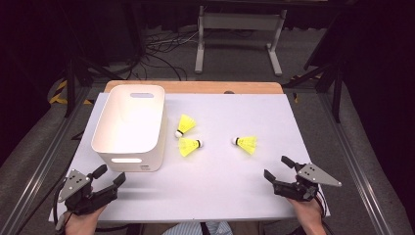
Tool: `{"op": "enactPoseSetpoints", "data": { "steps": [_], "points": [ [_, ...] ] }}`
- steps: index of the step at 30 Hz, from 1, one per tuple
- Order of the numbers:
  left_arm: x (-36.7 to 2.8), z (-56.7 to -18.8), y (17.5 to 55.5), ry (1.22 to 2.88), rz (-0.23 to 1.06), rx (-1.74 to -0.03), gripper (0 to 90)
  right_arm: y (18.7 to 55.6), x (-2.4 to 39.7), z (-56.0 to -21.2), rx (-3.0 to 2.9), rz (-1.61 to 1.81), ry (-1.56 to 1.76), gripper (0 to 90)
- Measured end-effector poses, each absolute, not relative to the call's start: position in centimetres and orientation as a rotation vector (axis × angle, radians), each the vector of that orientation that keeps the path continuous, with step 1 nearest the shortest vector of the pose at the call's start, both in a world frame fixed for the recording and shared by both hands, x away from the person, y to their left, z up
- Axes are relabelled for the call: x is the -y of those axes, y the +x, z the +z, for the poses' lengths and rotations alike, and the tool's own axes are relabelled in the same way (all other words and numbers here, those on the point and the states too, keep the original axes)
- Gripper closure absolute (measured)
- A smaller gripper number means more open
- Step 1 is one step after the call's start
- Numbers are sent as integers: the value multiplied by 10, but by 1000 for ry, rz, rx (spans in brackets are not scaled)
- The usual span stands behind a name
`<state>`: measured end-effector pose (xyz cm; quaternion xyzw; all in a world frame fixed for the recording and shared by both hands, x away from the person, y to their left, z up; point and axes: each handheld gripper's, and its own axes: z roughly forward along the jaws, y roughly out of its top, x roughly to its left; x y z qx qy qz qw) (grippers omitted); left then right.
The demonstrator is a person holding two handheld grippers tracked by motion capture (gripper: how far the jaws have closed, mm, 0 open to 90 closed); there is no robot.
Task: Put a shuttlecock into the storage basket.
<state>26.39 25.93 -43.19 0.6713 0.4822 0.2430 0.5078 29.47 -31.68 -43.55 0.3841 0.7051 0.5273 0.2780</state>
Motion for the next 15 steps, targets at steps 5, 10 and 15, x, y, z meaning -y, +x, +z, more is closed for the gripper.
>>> {"op": "enactPoseSetpoints", "data": {
  "steps": [5,10,15],
  "points": [
    [-261,-431,265,1612,591,-1177,278,294,317,-435,-1892,1415,1030,172],
    [-264,-429,266,1607,598,-1183,278,294,316,-435,-1895,1413,1019,172],
    [-266,-426,266,1607,609,-1189,278,294,316,-435,-1894,1412,1018,172]
  ]
}}
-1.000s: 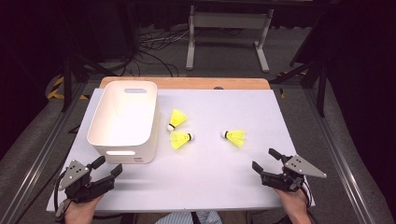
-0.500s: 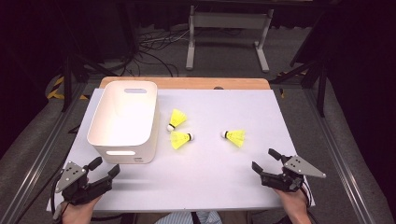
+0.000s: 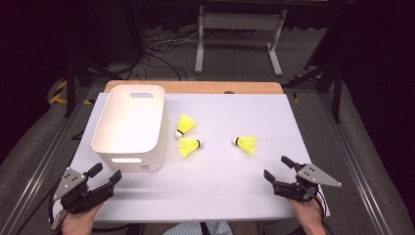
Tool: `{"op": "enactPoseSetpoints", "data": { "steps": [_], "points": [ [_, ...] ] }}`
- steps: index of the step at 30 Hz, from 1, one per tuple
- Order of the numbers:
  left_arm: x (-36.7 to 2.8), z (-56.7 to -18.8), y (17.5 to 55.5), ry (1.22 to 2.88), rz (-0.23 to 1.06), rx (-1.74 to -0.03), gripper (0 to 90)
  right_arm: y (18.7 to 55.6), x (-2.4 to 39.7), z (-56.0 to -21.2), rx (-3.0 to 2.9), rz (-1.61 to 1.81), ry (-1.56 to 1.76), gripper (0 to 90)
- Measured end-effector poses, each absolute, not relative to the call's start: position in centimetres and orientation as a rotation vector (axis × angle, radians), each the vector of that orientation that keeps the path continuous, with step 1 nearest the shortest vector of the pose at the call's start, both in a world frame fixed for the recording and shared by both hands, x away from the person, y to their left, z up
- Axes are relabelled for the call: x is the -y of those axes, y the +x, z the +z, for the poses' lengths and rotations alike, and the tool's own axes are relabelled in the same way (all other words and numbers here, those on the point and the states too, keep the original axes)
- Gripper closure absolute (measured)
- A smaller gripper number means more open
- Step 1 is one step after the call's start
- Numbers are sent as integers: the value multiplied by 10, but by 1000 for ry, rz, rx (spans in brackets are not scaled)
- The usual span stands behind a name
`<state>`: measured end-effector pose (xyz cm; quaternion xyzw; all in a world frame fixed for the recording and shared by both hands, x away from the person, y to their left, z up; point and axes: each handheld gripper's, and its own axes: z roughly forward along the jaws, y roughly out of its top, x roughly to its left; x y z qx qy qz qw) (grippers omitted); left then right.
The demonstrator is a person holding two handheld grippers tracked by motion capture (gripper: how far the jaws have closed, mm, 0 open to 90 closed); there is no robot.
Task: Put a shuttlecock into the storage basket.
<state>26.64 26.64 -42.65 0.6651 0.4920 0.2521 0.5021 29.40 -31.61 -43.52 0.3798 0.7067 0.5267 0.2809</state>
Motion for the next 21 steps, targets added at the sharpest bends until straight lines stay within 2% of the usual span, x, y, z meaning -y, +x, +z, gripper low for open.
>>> {"op": "enactPoseSetpoints", "data": {
  "steps": [21],
  "points": [
    [-292,-423,272,1552,667,-1252,282,294,316,-435,-1894,1408,1017,172]
  ]
}}
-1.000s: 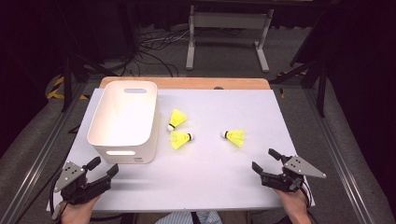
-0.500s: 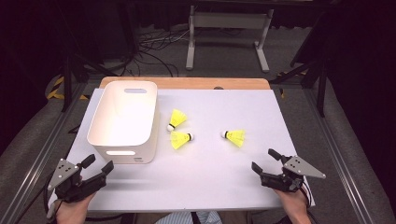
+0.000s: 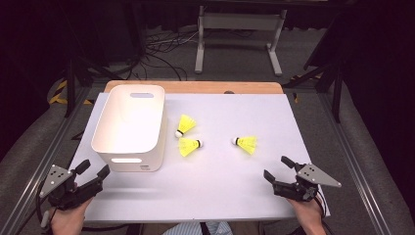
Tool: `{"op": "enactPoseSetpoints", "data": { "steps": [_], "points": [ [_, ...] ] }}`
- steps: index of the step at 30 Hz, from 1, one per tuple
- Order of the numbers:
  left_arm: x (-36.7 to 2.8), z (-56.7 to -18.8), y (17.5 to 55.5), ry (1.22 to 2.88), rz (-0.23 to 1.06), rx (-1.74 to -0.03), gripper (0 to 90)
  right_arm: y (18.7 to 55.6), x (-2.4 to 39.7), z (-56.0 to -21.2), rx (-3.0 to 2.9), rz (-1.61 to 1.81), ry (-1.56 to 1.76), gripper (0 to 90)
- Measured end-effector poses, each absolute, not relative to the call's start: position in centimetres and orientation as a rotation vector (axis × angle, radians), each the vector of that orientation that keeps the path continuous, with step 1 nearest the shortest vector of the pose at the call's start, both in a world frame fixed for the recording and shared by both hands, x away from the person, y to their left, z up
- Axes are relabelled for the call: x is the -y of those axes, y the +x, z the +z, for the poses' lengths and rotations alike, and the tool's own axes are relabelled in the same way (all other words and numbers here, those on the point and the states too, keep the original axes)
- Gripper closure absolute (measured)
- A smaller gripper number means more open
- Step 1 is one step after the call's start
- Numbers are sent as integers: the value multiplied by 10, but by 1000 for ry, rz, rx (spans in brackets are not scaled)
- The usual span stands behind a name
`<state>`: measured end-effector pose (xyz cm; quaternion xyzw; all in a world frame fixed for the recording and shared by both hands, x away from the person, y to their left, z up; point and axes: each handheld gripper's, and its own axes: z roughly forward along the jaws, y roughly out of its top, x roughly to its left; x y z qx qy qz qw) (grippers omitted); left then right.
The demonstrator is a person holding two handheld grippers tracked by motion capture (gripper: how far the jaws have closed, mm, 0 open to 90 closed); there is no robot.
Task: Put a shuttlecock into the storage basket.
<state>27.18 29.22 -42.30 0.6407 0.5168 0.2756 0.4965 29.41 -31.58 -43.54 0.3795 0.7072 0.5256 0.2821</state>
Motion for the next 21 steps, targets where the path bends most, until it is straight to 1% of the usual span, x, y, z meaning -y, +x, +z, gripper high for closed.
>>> {"op": "enactPoseSetpoints", "data": {
  "steps": [21],
  "points": [
    [-307,-420,282,1522,711,-1304,284,294,316,-435,-1897,1408,1013,172]
  ]
}}
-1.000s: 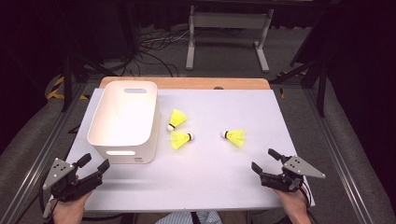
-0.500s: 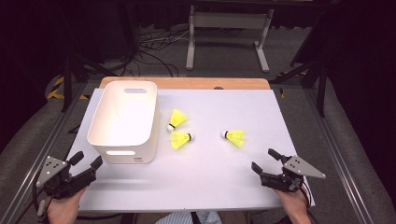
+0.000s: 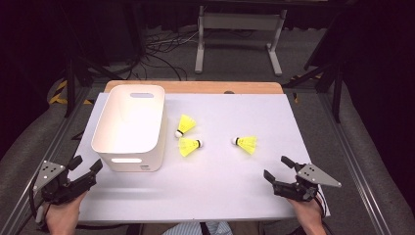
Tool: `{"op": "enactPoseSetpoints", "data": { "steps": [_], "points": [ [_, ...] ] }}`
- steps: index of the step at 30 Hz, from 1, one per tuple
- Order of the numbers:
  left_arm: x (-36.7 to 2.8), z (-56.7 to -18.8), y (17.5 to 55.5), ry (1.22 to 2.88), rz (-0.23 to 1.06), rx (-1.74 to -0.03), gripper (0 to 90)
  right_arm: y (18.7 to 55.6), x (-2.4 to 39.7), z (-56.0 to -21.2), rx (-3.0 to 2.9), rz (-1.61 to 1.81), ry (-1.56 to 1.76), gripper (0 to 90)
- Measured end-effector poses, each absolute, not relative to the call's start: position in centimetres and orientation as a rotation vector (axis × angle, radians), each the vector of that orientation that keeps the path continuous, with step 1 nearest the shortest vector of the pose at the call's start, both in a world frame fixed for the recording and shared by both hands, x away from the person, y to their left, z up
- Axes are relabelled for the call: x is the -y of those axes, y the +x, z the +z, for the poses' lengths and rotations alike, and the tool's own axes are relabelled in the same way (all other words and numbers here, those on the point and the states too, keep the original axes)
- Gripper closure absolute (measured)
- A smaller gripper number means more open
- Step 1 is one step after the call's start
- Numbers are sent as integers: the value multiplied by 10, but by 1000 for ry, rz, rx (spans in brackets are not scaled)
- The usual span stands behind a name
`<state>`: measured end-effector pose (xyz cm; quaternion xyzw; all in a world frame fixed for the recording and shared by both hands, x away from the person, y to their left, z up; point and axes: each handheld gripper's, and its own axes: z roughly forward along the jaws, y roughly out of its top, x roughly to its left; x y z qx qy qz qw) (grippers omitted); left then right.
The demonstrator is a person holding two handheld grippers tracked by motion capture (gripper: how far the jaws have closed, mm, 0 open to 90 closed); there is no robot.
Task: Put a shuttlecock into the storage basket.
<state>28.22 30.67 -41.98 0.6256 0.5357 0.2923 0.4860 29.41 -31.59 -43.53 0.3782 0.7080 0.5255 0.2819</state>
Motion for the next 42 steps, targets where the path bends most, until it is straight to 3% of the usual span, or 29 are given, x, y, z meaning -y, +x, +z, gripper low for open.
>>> {"op": "enactPoseSetpoints", "data": {
  "steps": [42],
  "points": [
    [-322,-400,319,1487,768,-1382,296,294,316,-435,-1896,1412,1017,172]
  ]
}}
